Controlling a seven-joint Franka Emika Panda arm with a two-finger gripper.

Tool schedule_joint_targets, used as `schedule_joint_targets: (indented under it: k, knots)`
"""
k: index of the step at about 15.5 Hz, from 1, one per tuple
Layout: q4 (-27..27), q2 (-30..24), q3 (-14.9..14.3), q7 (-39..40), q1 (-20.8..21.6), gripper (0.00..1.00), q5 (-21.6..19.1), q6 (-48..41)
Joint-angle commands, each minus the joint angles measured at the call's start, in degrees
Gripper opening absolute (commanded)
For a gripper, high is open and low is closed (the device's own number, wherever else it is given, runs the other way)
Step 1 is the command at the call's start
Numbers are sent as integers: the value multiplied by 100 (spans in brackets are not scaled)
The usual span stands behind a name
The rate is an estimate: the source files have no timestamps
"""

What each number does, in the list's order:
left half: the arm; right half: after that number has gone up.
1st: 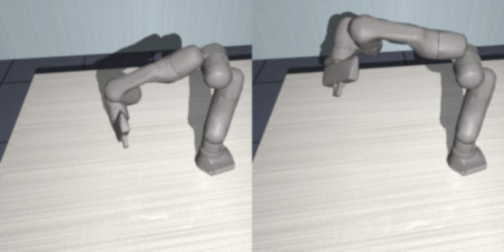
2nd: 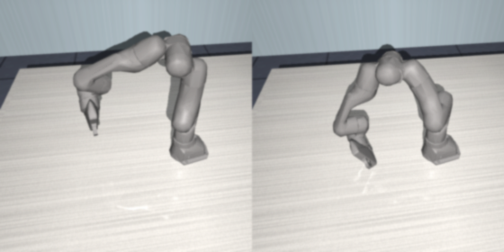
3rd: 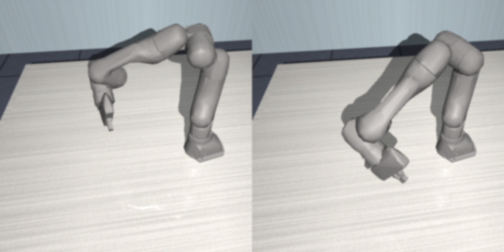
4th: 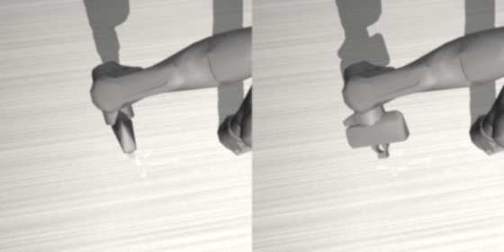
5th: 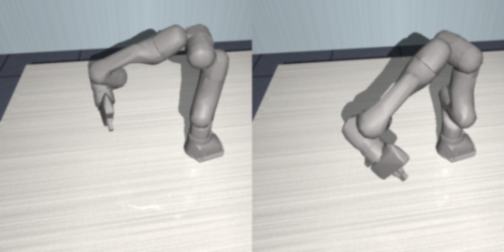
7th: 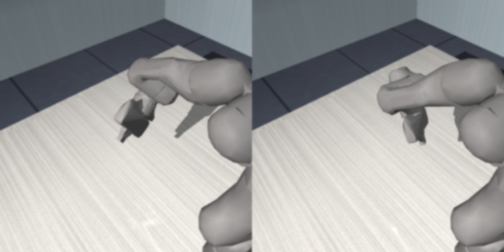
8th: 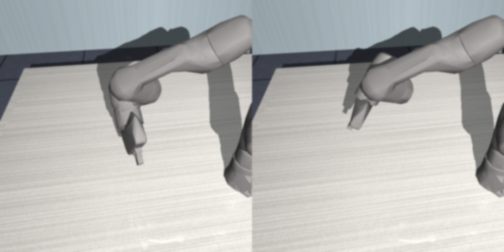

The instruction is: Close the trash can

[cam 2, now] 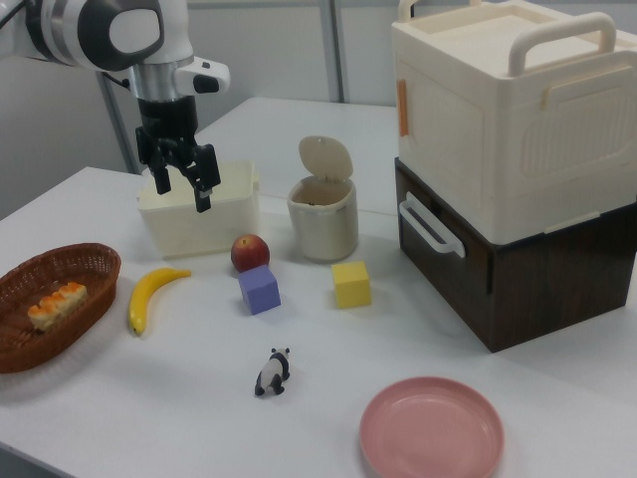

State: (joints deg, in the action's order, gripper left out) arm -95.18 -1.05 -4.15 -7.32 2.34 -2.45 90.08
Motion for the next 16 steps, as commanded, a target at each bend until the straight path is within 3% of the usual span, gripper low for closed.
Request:
schedule_joint_targets:
  k: [1,16]
  knots:
    - [156,0,37,290,-84,100,-142,2]
    - [-36,17,45,319,-50,100,-125,308]
